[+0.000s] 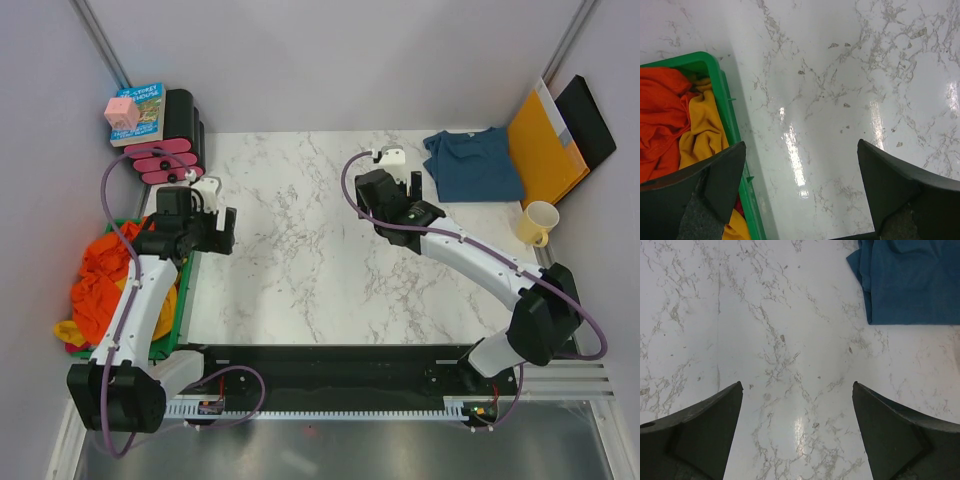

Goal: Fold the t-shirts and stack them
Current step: Grab the tshirt from the pile

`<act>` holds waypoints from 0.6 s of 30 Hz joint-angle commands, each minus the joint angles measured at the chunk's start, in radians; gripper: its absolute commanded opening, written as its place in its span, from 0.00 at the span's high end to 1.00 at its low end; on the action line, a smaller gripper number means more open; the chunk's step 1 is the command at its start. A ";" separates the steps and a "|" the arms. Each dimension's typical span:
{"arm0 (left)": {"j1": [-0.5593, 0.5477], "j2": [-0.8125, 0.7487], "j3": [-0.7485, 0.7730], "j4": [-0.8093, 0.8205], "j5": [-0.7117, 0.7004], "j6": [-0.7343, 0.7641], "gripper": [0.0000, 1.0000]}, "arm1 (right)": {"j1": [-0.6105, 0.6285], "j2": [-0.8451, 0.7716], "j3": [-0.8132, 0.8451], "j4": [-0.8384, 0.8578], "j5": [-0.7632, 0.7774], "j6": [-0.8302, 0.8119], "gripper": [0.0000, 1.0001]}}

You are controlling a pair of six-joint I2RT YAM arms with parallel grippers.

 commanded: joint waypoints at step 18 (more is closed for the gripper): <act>0.430 -0.014 0.053 0.012 -0.092 0.010 0.00 | -0.003 -0.051 -0.009 -0.027 0.080 -0.026 0.02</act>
